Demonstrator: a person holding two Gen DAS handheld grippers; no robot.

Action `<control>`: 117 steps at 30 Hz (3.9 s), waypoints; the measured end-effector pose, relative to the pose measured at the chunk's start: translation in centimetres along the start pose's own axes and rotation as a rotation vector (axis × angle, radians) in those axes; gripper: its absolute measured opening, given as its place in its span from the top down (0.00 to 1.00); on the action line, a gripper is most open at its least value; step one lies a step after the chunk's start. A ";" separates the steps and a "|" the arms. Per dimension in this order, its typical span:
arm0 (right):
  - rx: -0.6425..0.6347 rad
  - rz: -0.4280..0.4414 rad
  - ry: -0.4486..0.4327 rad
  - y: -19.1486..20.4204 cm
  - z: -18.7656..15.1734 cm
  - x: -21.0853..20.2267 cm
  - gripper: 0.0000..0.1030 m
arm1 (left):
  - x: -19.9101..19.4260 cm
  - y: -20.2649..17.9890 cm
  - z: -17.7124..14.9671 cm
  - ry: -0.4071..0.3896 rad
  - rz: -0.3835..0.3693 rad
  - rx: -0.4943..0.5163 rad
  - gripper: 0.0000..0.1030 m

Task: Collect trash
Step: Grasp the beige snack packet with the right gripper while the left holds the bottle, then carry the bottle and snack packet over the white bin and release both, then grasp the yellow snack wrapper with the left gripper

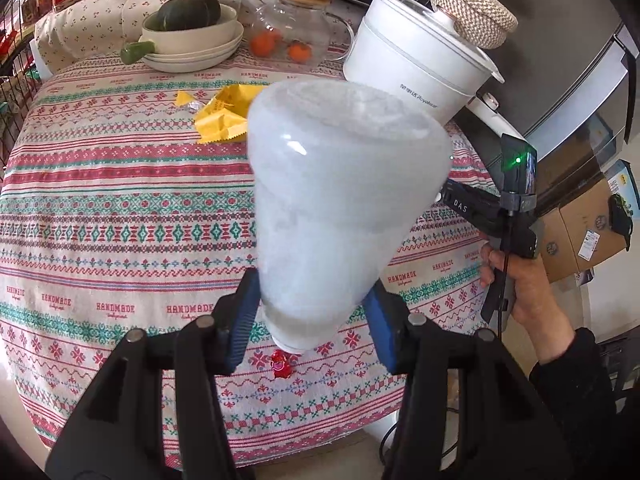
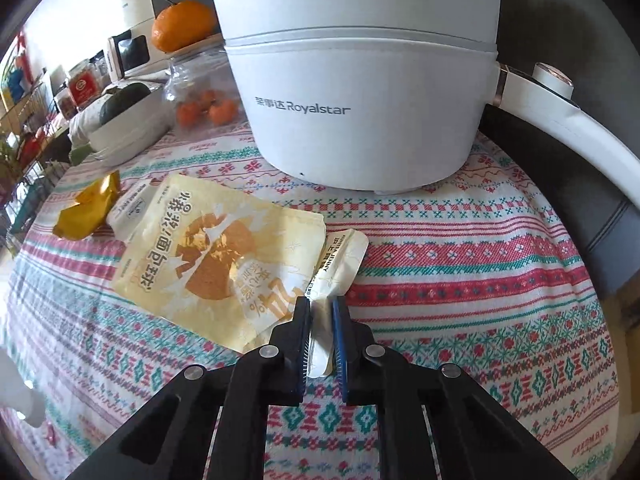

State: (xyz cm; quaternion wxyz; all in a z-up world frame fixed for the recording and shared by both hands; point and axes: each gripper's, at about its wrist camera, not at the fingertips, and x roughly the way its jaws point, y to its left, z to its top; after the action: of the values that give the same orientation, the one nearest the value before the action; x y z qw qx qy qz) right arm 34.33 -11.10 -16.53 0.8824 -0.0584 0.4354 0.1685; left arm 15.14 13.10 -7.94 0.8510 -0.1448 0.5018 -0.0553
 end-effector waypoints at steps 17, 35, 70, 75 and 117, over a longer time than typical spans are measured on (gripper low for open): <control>-0.114 -0.010 -0.122 3.3 -3.8 -18.3 0.91 | -4.7 -3.2 -2.7 -0.064 -0.122 0.071 0.49; -0.038 -0.085 -0.064 -0.5 -15.6 -29.3 0.92 | 0.3 -13.6 -10.9 0.143 -0.259 0.349 0.49; -0.016 -0.036 0.152 -3.5 -20.7 -26.7 0.91 | 2.6 -16.2 -12.6 0.154 -0.175 0.475 0.25; -0.041 -0.028 0.168 -2.1 -20.3 -25.6 0.89 | 2.1 -14.0 -11.4 0.127 -0.148 0.429 0.23; -0.122 -0.026 0.236 5.9 -11.4 -15.6 0.28 | 6.2 6.5 8.2 -0.145 0.058 -0.140 0.20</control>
State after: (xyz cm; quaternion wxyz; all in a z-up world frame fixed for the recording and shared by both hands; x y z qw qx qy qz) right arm 14.94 -12.25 -10.94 0.8220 -0.1370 0.5243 0.1751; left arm 25.00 19.37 -11.39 0.8741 -0.1927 0.4456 0.0150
